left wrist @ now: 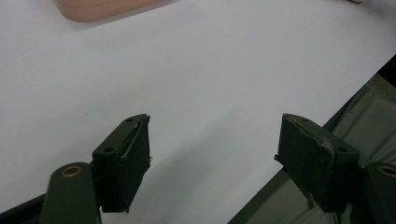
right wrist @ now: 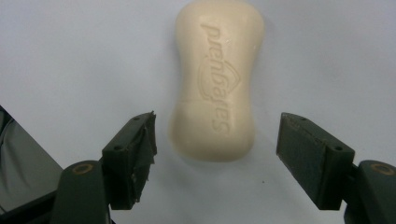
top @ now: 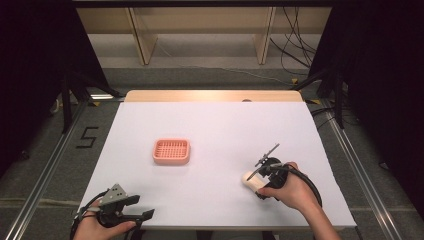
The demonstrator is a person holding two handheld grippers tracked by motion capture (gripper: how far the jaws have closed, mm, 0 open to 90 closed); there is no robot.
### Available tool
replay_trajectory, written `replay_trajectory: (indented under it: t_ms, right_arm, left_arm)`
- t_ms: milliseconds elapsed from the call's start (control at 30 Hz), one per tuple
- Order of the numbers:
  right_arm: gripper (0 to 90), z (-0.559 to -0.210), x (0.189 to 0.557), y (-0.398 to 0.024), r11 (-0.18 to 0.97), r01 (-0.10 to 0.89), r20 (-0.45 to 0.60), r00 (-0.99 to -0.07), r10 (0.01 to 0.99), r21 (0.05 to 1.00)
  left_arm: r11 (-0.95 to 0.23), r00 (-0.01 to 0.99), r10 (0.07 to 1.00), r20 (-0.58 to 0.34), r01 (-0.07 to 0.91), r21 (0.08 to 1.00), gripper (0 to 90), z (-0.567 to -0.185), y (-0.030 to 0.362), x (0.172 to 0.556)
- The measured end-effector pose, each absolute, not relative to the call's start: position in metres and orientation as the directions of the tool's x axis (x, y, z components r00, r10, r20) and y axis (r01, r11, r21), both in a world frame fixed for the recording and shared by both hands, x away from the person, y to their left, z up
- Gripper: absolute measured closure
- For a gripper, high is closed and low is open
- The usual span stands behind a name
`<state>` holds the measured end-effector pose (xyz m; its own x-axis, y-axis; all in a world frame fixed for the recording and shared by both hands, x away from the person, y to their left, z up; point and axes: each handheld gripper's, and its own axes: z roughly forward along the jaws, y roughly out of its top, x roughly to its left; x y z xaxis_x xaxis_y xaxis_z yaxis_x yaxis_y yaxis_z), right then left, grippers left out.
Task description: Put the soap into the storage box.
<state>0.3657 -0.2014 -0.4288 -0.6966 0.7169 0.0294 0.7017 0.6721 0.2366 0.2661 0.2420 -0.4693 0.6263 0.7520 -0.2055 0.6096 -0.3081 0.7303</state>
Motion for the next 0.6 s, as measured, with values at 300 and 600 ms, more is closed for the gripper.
replay_trajectory:
  t_ms: [300,600]
  right_arm:
    - [30.3,-0.429,0.378,-0.193,0.693,0.692,0.027,-0.711,0.702,0.200]
    - [37.8,-0.429,0.395,-0.183,0.682,0.711,0.012,-0.694,0.720,0.170]
  left_arm:
    - [-0.311,0.630,0.748,-0.210,0.612,0.727,24.9,-0.471,0.244,0.266]
    - [-0.292,0.624,0.749,-0.224,0.614,0.733,25.8,-0.471,0.240,0.264]
